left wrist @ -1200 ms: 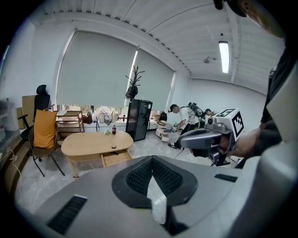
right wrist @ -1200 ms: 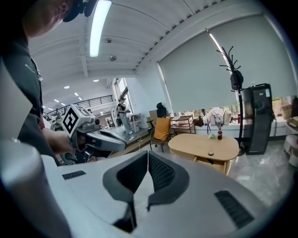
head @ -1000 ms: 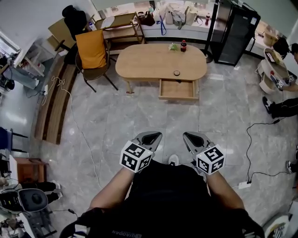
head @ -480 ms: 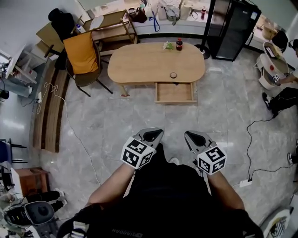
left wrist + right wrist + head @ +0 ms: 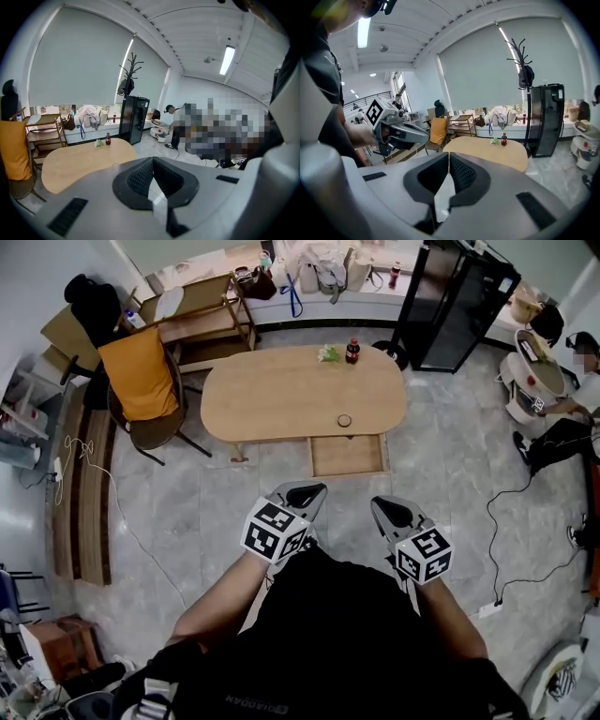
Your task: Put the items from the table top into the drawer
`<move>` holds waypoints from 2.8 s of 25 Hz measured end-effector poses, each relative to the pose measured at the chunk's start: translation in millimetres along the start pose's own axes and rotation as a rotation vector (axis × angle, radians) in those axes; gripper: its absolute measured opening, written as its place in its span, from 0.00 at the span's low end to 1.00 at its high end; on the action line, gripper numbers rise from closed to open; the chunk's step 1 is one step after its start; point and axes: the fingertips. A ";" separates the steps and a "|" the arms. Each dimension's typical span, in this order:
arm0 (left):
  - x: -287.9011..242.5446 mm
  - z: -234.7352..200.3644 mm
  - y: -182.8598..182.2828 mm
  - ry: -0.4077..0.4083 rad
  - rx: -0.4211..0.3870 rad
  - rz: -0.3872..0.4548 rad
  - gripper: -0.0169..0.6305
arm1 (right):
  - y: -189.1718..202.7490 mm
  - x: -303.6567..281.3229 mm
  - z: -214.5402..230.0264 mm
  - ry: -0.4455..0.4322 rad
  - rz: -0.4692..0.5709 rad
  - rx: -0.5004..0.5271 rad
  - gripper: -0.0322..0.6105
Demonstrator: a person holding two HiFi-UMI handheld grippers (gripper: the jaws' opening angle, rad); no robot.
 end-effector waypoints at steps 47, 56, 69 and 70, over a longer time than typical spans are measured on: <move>-176.4 -279.1 73.1 -0.341 0.535 -0.294 0.03 | 229.1 -467.9 309.3 -0.217 -0.798 0.531 0.11; -190.0 -275.7 110.0 -0.319 0.605 -0.323 0.03 | 269.0 -491.3 317.7 -0.230 -0.865 0.624 0.11; -187.1 -278.6 116.8 -0.267 0.550 -0.355 0.03 | 257.9 -472.2 304.4 -0.199 -0.795 0.596 0.08; -186.8 -277.3 117.7 -0.259 0.547 -0.359 0.03 | 255.3 -468.8 301.2 -0.197 -0.787 0.589 0.08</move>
Point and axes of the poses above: the fingertips, and each gripper's own axes: x backward along the fingers, z to its right, y out of its underside, and after that the axes turned 2 degrees about y, right-handed
